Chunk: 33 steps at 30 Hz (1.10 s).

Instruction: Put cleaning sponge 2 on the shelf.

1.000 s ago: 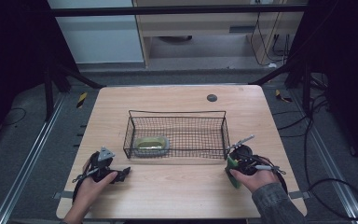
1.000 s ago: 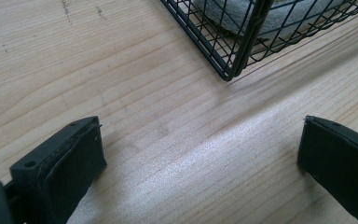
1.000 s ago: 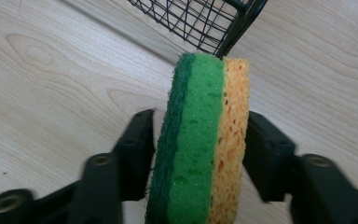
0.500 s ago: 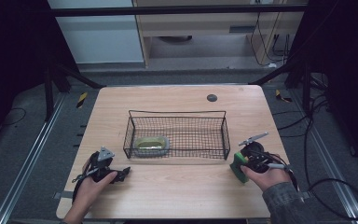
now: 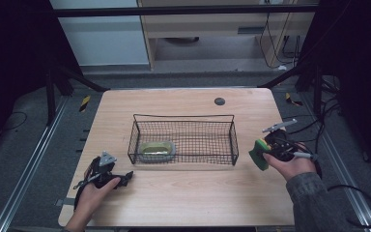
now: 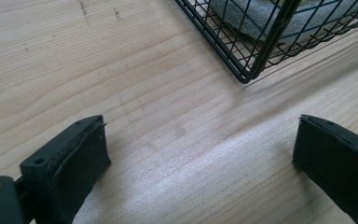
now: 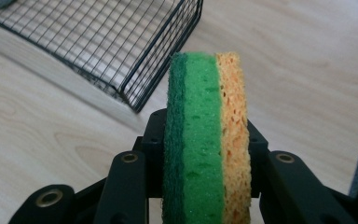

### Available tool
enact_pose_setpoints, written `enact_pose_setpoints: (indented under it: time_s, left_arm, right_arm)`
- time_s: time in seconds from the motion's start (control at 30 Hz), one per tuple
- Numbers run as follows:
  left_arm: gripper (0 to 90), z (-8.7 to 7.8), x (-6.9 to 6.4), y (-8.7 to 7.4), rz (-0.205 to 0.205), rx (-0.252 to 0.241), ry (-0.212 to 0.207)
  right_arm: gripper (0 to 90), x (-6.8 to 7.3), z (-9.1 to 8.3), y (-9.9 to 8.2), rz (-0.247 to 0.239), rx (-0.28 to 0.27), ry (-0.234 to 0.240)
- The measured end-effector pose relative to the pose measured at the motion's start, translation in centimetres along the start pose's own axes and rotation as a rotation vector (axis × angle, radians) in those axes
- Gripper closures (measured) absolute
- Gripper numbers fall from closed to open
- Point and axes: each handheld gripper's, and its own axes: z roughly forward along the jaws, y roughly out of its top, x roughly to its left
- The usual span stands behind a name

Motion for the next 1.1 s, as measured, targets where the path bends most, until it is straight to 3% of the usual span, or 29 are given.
enact_pose_setpoints:
  time_s: [0.53, 0.83, 1.1]
  left_arm:
    - [1.9, 0.0, 0.0, 0.0, 0.0, 0.001, -0.001]
    - [1.8, 0.0, 0.0, 0.0, -0.003, -0.004, 0.0]
    - [1.8, 0.0, 0.0, 0.0, -0.003, -0.003, -0.001]
  right_arm:
    - [64.1, -2.0, -0.9, 6.5, -0.049, -0.044, -0.02]
    - [64.1, -1.7, -1.2, 9.6, -0.083, -0.079, -0.033]
    - [64.1, -1.3, -0.9, 10.8, -0.094, -0.088, -0.017]
